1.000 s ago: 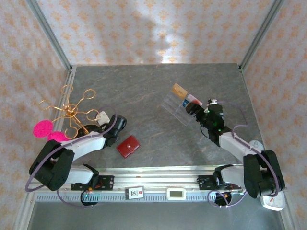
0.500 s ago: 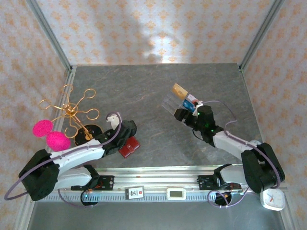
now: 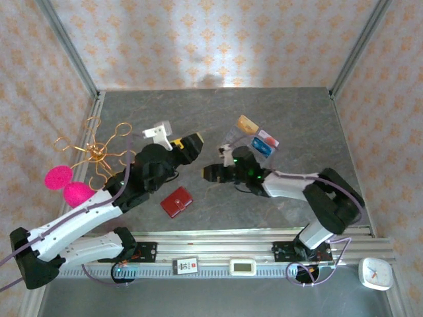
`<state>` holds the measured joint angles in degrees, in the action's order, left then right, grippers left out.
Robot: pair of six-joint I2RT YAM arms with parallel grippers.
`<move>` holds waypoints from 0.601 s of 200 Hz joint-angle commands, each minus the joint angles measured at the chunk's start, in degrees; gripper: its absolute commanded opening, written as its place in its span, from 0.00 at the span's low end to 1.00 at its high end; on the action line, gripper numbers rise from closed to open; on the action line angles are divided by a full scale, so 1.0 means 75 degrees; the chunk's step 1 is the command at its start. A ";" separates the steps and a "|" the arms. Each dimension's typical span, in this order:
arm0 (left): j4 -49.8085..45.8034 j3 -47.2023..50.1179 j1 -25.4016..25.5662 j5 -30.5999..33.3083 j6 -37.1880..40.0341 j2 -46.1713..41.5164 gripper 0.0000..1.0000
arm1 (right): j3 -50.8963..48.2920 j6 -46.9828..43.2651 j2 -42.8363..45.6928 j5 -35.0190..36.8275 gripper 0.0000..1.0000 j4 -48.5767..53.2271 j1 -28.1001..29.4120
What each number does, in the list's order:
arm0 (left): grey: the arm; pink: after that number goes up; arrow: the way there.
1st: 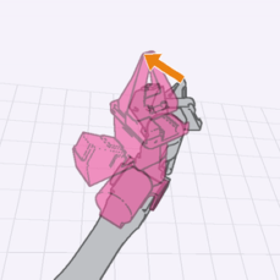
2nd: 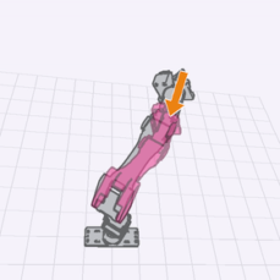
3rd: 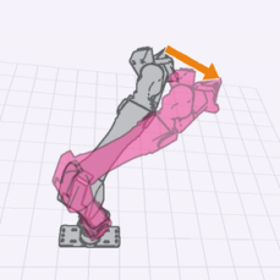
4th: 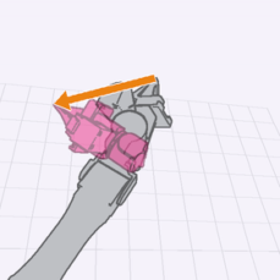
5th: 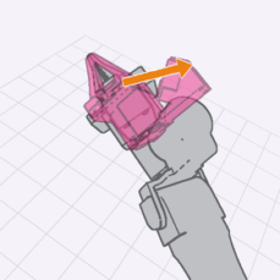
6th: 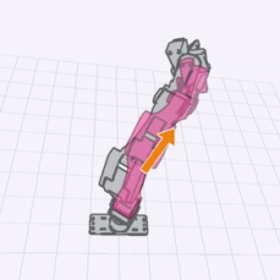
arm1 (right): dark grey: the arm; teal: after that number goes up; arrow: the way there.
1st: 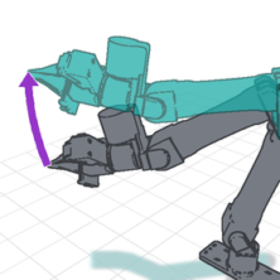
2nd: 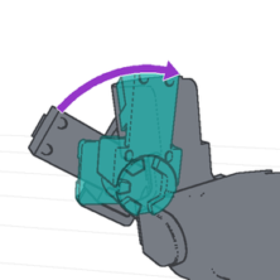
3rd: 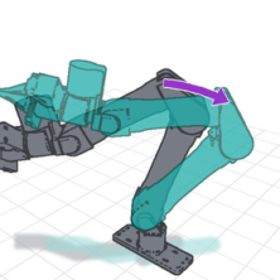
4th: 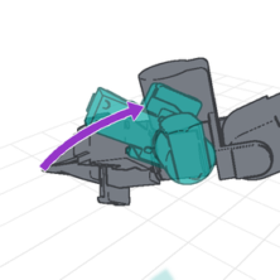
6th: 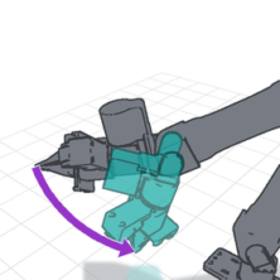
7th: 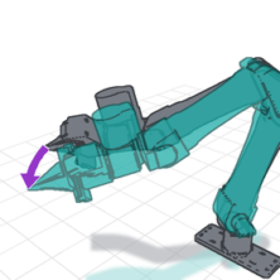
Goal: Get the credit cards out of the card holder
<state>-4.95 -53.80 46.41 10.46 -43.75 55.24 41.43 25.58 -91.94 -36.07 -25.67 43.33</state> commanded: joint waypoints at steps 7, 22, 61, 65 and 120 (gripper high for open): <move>-0.0476 -0.1340 0.0039 -0.0647 0.1171 0.0024 0.74 | 0.1078 -0.0031 -0.0972 -0.0612 0.52 -0.0759 0.0820; -0.0872 -0.2045 0.0040 -0.0655 0.1663 0.0113 0.76 | 0.1804 0.0022 -0.1635 -0.0604 0.51 -0.0663 0.1204; -0.1089 -0.2682 0.0041 -0.0468 0.2233 -0.0124 0.82 | 0.3440 0.0475 -0.3290 -0.0346 0.46 -0.0568 0.1896; -0.1097 -0.2701 0.0035 -0.0447 0.2280 -0.0160 0.83 | 0.3585 0.0549 -0.3439 -0.0269 0.44 -0.0562 0.1932; -0.1187 -0.2648 0.0039 -0.0387 0.2492 -0.0492 0.87 | 0.5739 0.1043 -0.5108 0.0439 0.38 0.0719 0.2514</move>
<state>-12.10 -73.14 46.41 7.49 -27.49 53.01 77.78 31.59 -126.93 -36.82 -26.28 60.38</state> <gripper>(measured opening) 0.862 0.390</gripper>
